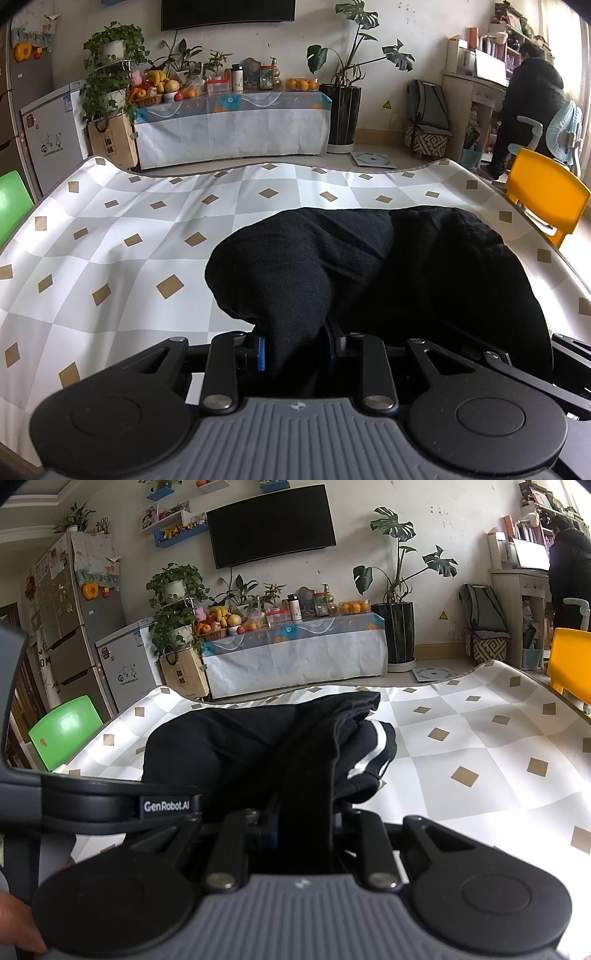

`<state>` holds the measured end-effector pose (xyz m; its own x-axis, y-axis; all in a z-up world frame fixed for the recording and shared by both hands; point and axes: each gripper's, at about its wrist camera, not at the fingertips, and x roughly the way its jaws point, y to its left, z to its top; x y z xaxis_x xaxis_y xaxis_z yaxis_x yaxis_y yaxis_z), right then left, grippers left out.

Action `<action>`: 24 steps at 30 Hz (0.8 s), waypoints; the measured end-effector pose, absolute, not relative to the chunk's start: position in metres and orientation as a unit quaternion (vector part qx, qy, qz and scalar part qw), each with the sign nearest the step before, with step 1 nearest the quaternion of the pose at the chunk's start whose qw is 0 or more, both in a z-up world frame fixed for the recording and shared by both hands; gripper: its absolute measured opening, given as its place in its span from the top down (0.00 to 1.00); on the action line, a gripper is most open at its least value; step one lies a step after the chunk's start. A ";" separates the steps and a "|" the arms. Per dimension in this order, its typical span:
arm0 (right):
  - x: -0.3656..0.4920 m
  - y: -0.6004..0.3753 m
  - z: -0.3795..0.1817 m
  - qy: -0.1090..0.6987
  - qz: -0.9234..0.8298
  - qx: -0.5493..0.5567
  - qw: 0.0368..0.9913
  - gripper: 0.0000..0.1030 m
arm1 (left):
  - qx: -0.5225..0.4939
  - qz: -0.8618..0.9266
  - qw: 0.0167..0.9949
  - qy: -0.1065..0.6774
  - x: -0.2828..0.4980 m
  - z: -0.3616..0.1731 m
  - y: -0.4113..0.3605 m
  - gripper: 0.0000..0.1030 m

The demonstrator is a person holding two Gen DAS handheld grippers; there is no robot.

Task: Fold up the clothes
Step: 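Lift the gripped shirt bundle off the bedspread with both tools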

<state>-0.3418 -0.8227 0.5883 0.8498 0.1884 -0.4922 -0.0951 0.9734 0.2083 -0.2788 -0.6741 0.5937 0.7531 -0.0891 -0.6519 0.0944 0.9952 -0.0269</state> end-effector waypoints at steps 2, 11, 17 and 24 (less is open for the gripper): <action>-0.340 -0.825 0.589 0.264 0.072 0.092 0.957 0.82 | 0.004 -0.050 0.937 0.347 -0.276 0.595 -0.676 0.75; -0.326 -0.846 0.600 0.256 0.056 0.081 0.962 0.82 | 0.004 -0.068 0.939 0.338 -0.257 0.605 -0.696 0.75; -0.314 -0.862 0.606 0.252 0.046 0.070 0.964 0.82 | 0.004 -0.080 0.939 0.334 -0.244 0.610 -0.714 0.75; -0.302 -0.880 0.610 0.251 0.035 0.069 0.965 0.82 | 0.004 -0.091 0.939 0.331 -0.229 0.614 -0.733 0.75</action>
<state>-0.3024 -0.8803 0.6097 0.8718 0.1030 -0.4789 -0.0339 0.9880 0.1508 -0.2287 -0.7328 0.6145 0.7647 -0.1686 -0.6220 0.1743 0.9833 -0.0523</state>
